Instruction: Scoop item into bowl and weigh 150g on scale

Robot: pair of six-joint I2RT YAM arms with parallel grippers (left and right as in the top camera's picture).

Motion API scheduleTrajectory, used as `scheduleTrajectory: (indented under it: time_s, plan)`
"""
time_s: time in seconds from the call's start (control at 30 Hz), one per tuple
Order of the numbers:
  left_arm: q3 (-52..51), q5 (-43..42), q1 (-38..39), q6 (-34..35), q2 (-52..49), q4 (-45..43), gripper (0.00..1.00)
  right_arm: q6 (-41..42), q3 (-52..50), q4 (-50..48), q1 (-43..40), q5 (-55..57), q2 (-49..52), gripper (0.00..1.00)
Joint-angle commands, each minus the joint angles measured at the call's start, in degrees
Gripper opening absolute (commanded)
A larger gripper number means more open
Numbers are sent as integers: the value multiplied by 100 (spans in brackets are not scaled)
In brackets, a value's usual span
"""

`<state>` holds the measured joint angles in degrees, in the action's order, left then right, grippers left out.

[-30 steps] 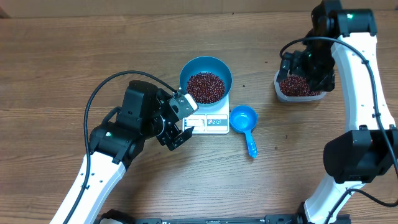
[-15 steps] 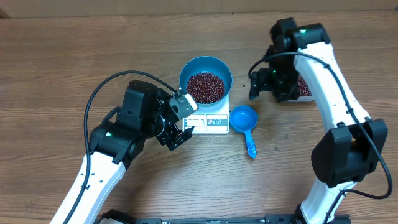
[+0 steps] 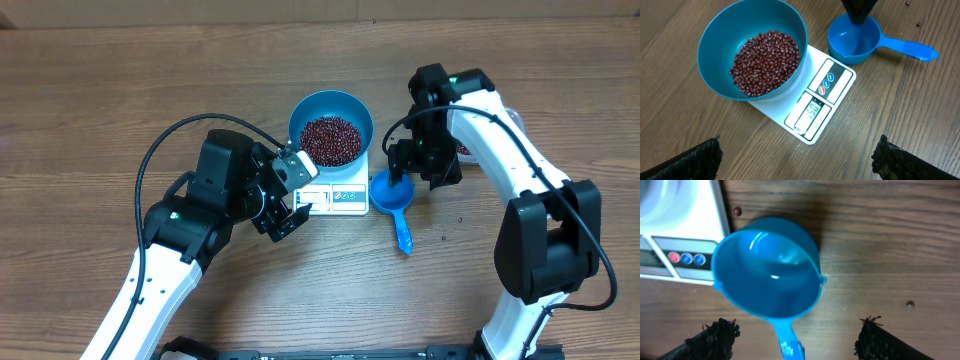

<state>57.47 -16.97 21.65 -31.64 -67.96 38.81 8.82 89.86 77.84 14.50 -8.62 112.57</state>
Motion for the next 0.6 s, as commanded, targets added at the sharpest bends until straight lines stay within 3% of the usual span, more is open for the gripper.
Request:
scheduleTrajectory:
  time_s: [0.0,0.27,0.47,0.57]
  plan:
    - [155,-46,-26,98,-17,-2,99,57,-431,-210,9,-7,-177,80]
    - [155,-48,-26,98,-20,-2,100,59,-748,-549,7,-7,-177,73]
    - [155,-46,-26,98,-20,-2,100,55,-798,-778,7,-7,-177,52]
    - [155,-46,-26,98,-17,-2,100,55,-850,-887,7,-7,-177,49]
